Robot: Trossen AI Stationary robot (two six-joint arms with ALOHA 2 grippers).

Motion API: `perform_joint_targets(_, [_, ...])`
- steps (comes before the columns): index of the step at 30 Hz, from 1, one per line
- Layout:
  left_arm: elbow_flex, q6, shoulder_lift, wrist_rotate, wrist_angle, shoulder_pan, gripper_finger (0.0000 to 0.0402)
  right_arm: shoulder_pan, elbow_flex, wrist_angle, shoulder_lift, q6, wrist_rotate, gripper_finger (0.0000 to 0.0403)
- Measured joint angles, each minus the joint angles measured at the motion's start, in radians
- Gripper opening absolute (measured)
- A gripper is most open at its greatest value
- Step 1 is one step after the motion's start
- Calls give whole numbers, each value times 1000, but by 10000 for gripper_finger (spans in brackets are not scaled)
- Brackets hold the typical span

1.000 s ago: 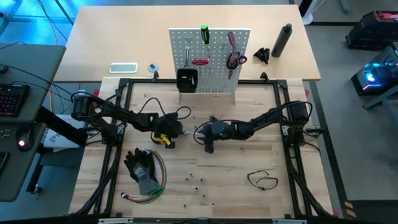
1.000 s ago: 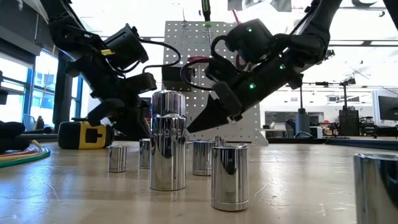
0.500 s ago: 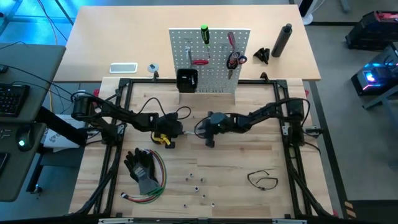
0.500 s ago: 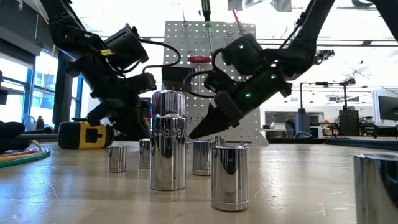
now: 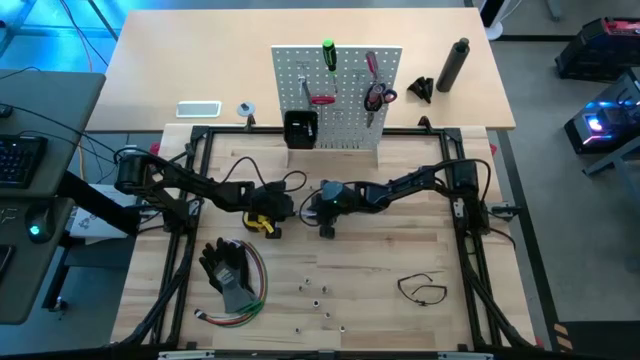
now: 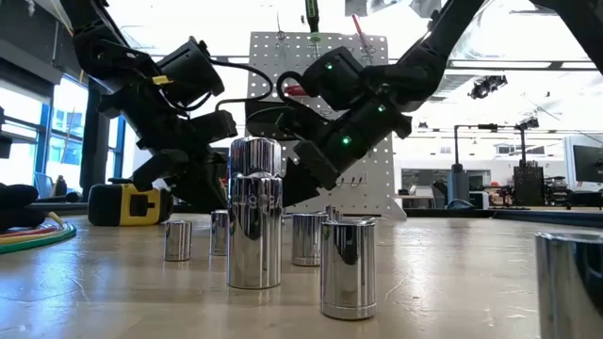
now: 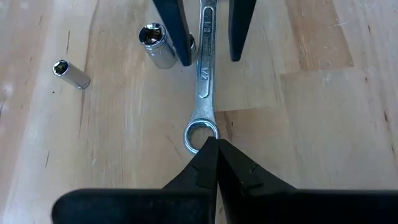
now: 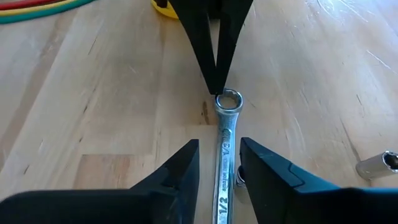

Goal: Hang tools onto peg board
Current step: Hang the left silver wrench on the white peg board

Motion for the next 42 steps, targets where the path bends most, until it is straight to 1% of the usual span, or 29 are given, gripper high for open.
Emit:
perform_joint_targets(8, [0,-2,0,1,6,0,0,10,-8,10,-26,-37,4,108])
perform_joint_targets(12, [0,-6,0,2,5,0,0,22,-13,-17,-71,-89,62,108])
perform_joint_targets(17, [0,-10,0,3,4,0,0,26,-14,-67,-119,-117,74,109])
perform_joint_targets(20, [-1,-10,1,4,2,0,0,34,-13,-69,-136,-125,91,122])
perform_joint_targets(23, [-1,-10,1,4,3,0,0,44,-13,-70,-137,-129,113,150])
perform_joint_targets(26, [-1,-8,1,8,3,0,0,44,-12,-98,-137,-117,96,174])
perform_joint_targets(28, [-1,-7,1,9,4,0,0,42,-12,-118,-135,-115,75,181])
perform_joint_targets(37, [-1,1,1,13,9,0,0,48,-9,-119,-126,-135,22,183])
perform_joint_targets(40, [-1,1,0,6,7,0,0,46,-9,-119,-102,-128,24,183])
perform_joint_targets(42, [-1,2,-11,-14,1,-2,0,45,-8,-114,-85,-111,46,183])
